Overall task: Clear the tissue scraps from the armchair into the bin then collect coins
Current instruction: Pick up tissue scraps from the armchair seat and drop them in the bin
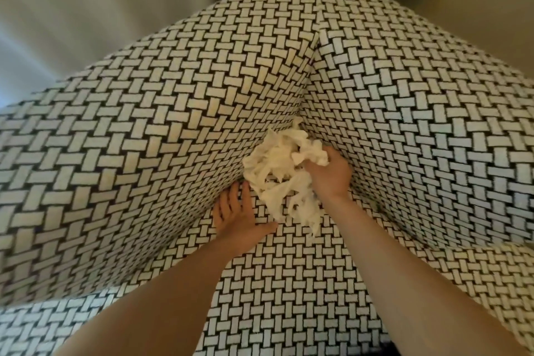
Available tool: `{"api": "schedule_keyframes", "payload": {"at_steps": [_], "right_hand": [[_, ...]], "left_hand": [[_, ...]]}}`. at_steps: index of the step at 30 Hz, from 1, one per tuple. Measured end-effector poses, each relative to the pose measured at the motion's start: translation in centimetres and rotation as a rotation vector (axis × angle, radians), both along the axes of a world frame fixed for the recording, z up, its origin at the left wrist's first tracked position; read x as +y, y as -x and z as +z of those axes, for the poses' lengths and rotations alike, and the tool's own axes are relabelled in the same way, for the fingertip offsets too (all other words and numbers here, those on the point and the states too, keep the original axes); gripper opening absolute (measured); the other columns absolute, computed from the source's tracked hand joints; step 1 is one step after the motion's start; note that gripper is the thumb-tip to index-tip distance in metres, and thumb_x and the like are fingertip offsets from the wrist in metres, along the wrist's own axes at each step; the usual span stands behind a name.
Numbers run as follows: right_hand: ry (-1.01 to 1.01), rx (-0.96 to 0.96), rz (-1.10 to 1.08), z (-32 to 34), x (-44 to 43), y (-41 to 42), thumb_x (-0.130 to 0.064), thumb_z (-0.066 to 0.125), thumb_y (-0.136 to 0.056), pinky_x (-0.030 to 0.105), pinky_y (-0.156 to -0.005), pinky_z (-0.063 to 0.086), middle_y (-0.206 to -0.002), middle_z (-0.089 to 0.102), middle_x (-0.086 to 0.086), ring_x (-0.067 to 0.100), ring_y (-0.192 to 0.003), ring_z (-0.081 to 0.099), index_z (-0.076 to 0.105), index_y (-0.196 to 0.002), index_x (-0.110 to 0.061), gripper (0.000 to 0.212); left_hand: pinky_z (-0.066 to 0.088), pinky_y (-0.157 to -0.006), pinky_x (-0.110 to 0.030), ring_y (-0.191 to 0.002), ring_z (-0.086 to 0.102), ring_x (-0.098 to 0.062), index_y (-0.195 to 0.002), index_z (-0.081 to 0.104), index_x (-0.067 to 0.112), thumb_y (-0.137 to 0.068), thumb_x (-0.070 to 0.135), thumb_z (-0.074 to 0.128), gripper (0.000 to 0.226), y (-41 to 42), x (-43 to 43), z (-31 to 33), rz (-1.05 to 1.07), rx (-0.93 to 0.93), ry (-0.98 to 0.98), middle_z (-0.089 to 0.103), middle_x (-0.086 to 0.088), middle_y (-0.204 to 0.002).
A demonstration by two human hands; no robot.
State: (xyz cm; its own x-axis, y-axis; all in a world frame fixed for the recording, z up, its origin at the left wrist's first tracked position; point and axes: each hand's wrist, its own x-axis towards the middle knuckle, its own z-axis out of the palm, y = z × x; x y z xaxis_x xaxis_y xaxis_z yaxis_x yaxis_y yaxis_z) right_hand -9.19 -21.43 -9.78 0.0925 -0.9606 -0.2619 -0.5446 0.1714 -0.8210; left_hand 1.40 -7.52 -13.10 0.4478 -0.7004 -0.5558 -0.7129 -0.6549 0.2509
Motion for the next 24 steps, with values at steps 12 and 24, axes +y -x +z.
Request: {"api": "schedule_keyframes", "payload": {"at_steps": [12,24], "right_hand": [[-0.039,0.302,0.575,5.4,2.4,6.8,-0.018,0.069,-0.083,0.033,-0.092,0.045,-0.12,0.052,0.005,0.02,-0.107,0.052,0.054,-0.126,-0.02,0.046],[-0.192,0.357,0.832,11.8,-1.0,4.7,-0.055,0.05,-0.088,0.028,-0.104,0.025,-0.154,0.023,-0.014,0.012,-0.138,0.028,0.024,-0.146,-0.04,0.066]], "left_hand": [[-0.013,-0.113,-0.044,-0.14,-0.023,-0.029,-0.143,-0.028,0.02,-0.078,0.07,0.049,0.113,0.0,-0.2,0.2,-0.007,0.011,-0.004,-0.027,-0.006,-0.152],[-0.015,-0.112,-0.045,-0.139,-0.025,-0.03,-0.144,-0.025,0.02,-0.077,0.071,0.048,0.112,-0.2,0.0,0.0,-0.024,0.015,-0.001,-0.029,-0.006,-0.151]]}}
